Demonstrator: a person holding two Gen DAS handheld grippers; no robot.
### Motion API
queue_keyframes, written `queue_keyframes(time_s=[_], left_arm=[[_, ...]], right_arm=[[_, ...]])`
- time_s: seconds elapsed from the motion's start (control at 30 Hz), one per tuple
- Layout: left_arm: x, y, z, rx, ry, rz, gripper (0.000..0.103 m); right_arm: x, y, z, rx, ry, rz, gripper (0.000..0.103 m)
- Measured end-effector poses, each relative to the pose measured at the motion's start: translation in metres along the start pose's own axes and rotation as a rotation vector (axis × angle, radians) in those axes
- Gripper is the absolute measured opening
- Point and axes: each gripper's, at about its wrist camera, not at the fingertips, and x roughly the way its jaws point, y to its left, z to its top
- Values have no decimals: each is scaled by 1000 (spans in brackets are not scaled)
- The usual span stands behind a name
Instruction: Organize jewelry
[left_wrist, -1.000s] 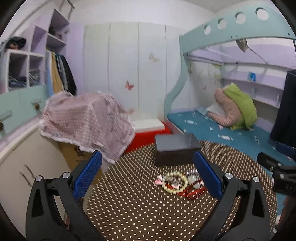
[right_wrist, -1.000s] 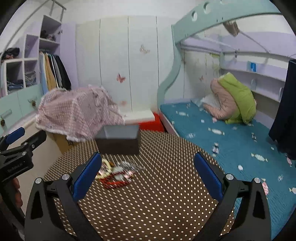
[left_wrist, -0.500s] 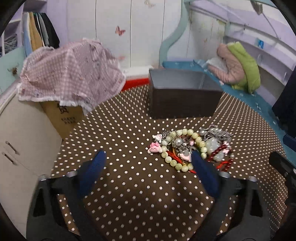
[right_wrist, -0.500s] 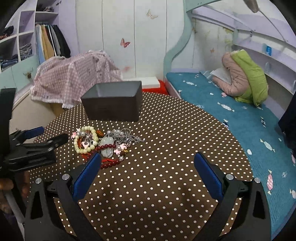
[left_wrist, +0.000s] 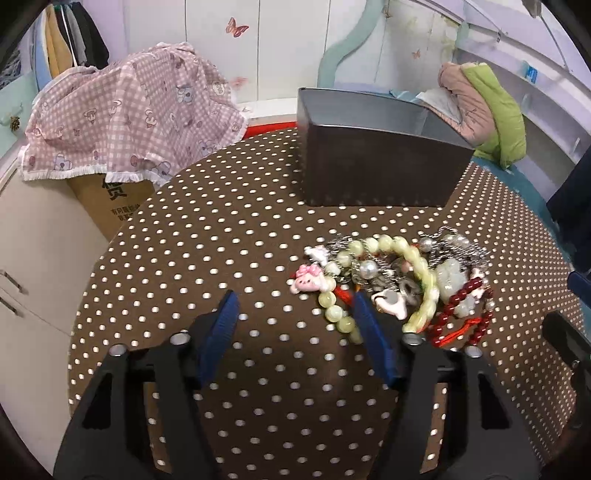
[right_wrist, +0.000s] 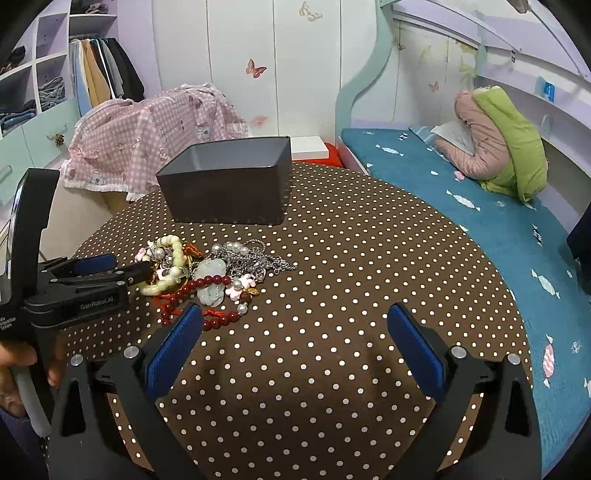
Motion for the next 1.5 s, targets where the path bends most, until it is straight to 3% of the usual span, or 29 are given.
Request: queue_keyframes(time_s=[0.27, 0.47, 0.53, 0.87, 1.13, 1.17, 1.27, 1.5], left_arm=[[-12, 19, -16, 28, 4, 20, 52], [-28, 36, -33, 40, 12, 8, 25], [-33, 42, -38, 38, 16, 11, 11], [-54, 61, -58, 22, 19, -27, 9], [-70, 76, -74, -72, 20, -244, 9], [-74, 74, -74, -71, 6, -256, 9], [-87, 70, -70, -60, -44, -296, 9], [-120, 56, -45, -6, -160, -357, 9]], right_arm=[[6, 5, -3, -3, 21, 13, 96], [8, 11, -6, -19, 39, 27, 96], [10, 13, -7, -18, 48, 30, 96], [20, 28, -9, -30, 94, 55, 96], [35, 31, -1, -5, 98, 49, 96], [37, 30, 1, -1, 99, 48, 94], [45, 28, 7, 6, 111, 44, 76], [52, 29, 10, -4, 133, 39, 54]])
